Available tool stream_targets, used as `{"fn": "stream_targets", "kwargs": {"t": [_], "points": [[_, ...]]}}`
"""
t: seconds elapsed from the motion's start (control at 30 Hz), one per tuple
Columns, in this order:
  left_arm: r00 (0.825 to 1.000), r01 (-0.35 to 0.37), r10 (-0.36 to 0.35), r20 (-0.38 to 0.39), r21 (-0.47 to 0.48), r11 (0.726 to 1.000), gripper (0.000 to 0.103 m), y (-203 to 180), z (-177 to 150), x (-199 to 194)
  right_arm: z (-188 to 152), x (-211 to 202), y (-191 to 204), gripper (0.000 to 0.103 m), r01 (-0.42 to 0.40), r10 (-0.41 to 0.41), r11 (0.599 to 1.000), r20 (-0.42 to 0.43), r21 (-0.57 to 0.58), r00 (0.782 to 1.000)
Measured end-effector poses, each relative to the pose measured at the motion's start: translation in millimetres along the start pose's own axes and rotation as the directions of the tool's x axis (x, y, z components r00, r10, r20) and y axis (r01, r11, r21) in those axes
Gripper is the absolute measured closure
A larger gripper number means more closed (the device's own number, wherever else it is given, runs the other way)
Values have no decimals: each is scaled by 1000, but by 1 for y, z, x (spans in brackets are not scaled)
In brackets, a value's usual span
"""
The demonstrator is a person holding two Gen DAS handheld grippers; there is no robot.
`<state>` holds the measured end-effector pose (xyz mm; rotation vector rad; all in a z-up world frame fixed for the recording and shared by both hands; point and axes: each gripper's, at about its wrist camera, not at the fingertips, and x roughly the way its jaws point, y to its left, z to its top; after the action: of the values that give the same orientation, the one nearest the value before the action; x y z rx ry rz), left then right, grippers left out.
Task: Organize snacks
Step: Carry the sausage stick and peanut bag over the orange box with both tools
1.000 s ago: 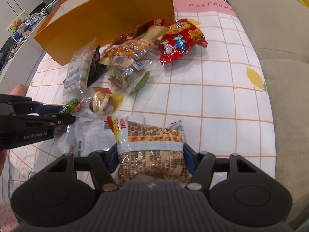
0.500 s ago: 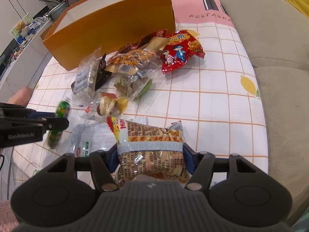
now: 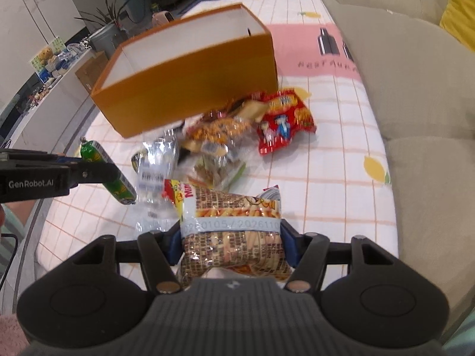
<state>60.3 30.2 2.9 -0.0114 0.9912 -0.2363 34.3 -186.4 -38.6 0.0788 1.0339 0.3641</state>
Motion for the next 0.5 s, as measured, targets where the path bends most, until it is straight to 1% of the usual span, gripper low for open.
{"fn": "stream_targets", "kwargs": {"t": [0.1,0.27,0.4,0.5], "points": [[1000,18,-18,26,12,1000,79,-3,12,-3,13,-5,1,43,8,-8,1000,30,-23,1000],[997,50,-50,57,10,999,79,-1,29,-4,35,-12,3,43,1,4,998,82,-60,997],[996,52,-52,74,13,999,79,6,45,-4,54,-12,7,43,-15,23,996,101,-85,995],[995,31,-32,96,13,999,79,15,61,-6,75,-5,9,44,-30,42,994,114,-106,993]]}}
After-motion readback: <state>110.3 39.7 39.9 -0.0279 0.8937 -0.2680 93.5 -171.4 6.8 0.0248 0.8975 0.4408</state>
